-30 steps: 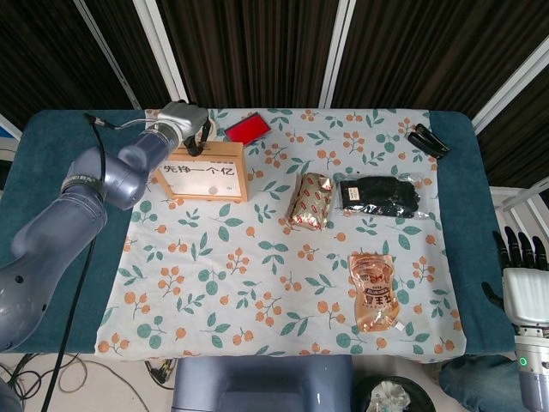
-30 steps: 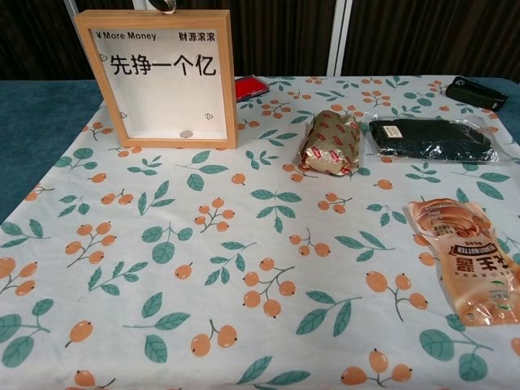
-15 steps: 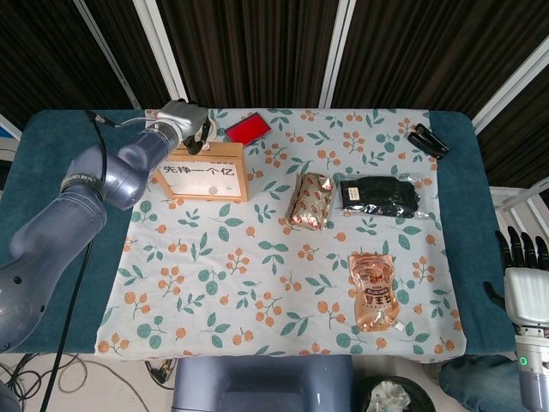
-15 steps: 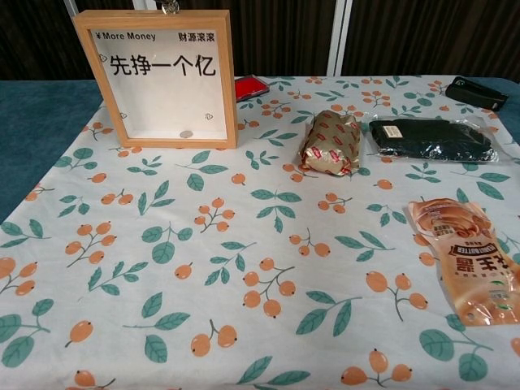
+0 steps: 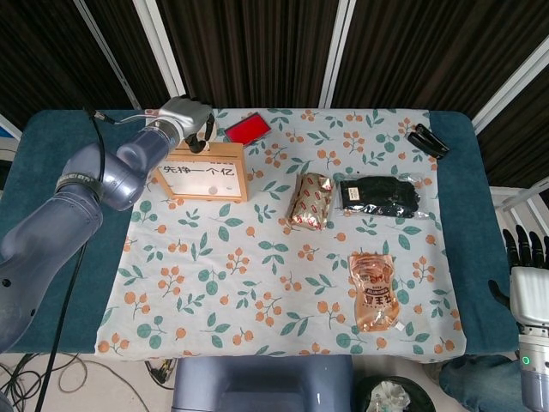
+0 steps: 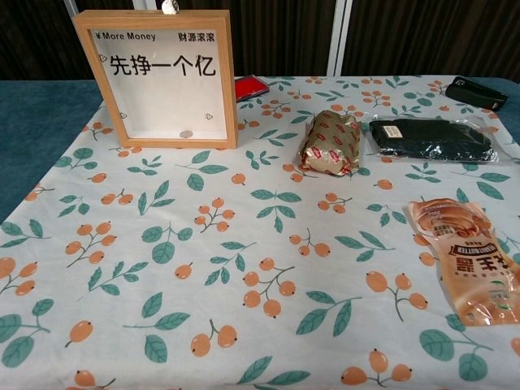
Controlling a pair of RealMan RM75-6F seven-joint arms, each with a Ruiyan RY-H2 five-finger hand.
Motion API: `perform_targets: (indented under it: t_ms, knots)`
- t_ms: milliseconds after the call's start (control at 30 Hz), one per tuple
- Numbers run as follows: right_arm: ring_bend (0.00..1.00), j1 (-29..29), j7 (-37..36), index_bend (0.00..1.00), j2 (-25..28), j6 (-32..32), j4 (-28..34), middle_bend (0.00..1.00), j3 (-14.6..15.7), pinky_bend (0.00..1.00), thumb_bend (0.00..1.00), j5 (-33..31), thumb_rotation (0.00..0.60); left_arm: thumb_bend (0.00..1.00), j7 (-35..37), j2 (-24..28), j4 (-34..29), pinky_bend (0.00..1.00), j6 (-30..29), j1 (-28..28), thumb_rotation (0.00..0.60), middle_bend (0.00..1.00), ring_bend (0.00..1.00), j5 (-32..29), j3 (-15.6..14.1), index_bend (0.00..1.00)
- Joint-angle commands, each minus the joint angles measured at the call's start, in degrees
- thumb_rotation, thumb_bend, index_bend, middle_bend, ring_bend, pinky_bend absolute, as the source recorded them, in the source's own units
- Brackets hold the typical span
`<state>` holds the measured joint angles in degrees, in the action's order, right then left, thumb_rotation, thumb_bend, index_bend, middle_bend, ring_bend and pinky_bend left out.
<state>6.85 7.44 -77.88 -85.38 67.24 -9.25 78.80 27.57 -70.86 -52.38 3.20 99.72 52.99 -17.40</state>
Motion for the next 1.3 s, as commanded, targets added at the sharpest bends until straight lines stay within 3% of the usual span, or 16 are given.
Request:
perform_targets:
  t_ms: [33,733,900,1033,1167,1300]
  knots:
    - [0.0,-0.1,0.0,0.0,0.1,0.0,0.2,0.0,0.0,0.0,0.3,-0.1,0.6,0.44,0.1,1.0,-1.4,0.0,-0.8,0.3,0.6,0.05,0.0,0.4,0.0,0.44]
    - [0.0,-0.4,0.3,0.0,0.4,-0.7,1.4,0.0,-0.8,0.0,0.3,-0.9,0.6,0.44,1.9,2.6,-4.8,0.0,-1.9,2.5,0.6,0.05,0.0,0.4,-3.1,0.44]
    - [0.0,-0.4,-0.3,0.0,0.7,-0.7,1.9,0.0,-0.8,0.0,0.3,-0.8,0.6,0.44,2.2,6.9,-8.8,0.0,-5.6,3.4,0.6,0.05,0.0,-0.3,-3.6,0.39]
    - [0.0,-0.3,-1.4,0.0,0.9,-0.3,1.8,0.0,-0.7,0.0,0.3,-0.6,0.6,0.44,0.5,14.7,-17.7,0.0,-15.6,3.0,0.6,0.05,0.0,-1.7,-4.9,0.33]
    - [0.0,-0.2,-3.7,0.0,1.4,0.4,1.5,0.0,-0.6,0.0,0.3,-0.4,0.6,0.42,-6.9,24.8,-34.4,0.0,-36.4,-2.1,0.6,0.04,0.0,-6.5,-7.8,0.26]
    - [0.0,-0.2,-5.6,0.0,2.1,0.7,1.7,0.0,-0.3,0.0,0.3,0.3,0.6,0.39,-16.0,30.6,-48.8,0.0,-54.4,-9.2,0.6,0.02,0.0,-10.6,-9.8,0.22]
